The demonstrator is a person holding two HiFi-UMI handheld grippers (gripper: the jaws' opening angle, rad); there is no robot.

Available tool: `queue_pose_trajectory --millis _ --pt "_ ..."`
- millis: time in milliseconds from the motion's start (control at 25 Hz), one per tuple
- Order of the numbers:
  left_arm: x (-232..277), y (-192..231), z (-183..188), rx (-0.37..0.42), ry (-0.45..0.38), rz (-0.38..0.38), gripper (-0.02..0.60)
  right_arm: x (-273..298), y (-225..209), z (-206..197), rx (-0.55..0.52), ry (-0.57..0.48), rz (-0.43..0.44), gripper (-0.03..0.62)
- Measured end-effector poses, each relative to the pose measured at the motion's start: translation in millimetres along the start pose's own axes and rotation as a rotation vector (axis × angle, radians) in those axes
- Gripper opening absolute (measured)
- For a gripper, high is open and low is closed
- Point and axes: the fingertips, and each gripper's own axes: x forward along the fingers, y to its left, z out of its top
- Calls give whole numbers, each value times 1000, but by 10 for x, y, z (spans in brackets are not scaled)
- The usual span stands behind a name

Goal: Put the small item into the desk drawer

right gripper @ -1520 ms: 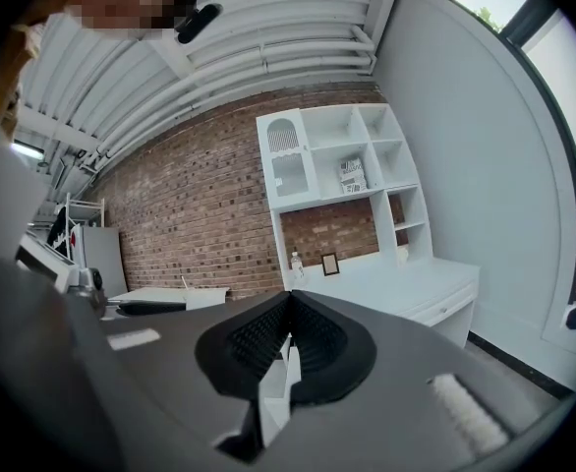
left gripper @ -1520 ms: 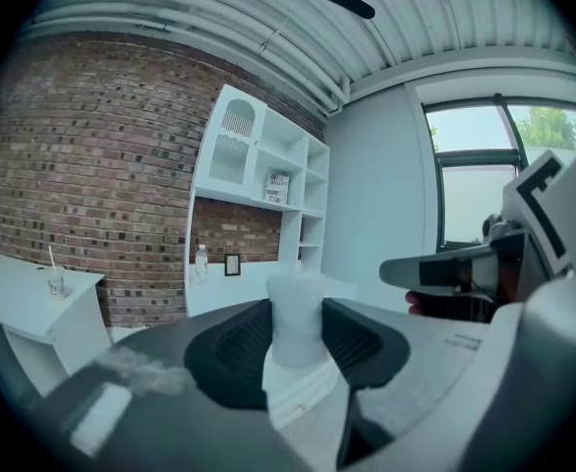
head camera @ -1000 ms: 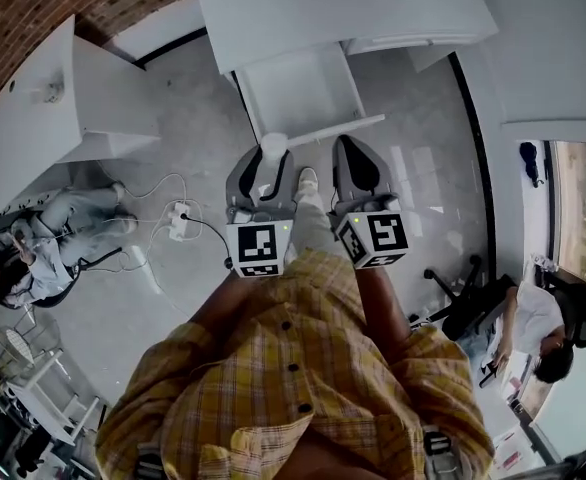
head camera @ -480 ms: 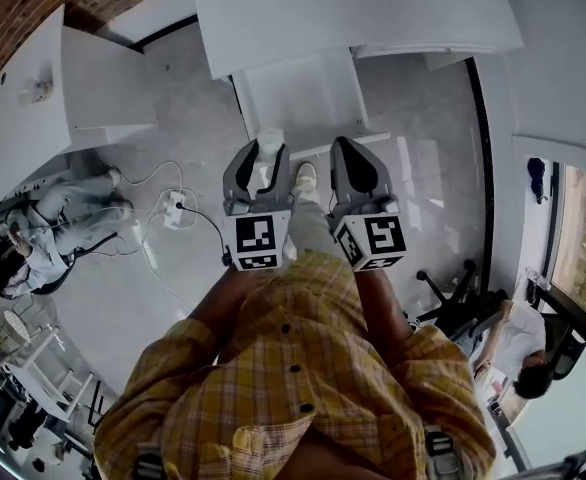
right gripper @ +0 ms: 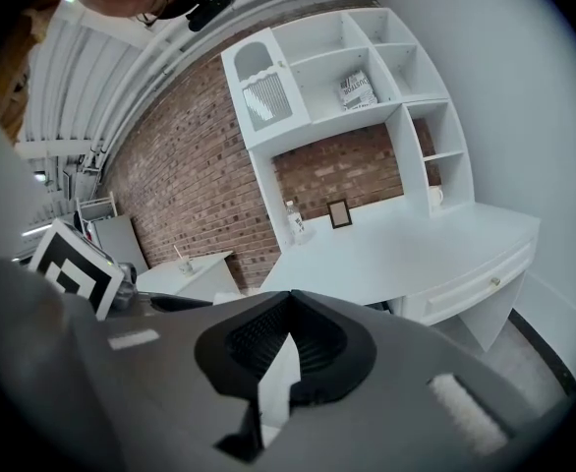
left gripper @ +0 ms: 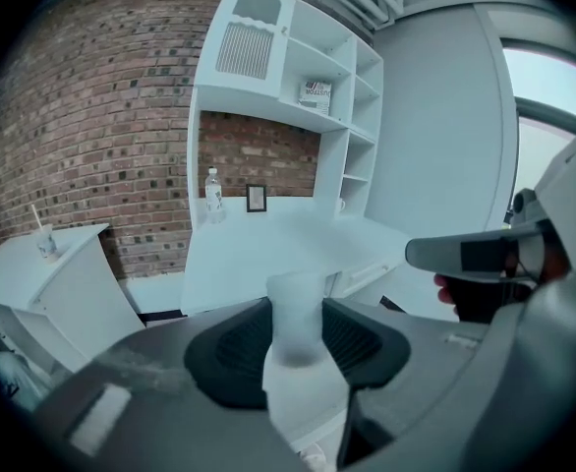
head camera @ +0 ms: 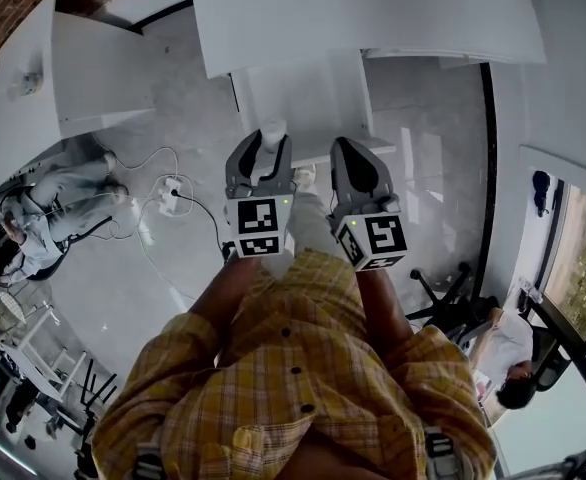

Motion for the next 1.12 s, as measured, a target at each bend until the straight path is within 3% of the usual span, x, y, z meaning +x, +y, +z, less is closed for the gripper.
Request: queue_pose_trajectory --millis 600,1120 --pt "686 121 -411 -76 136 10 170 350 -310 -388 1 89 15 -3" --pt "1299 159 -719 -216 234 32 170 492 -621 -633 29 131 -7 -3"
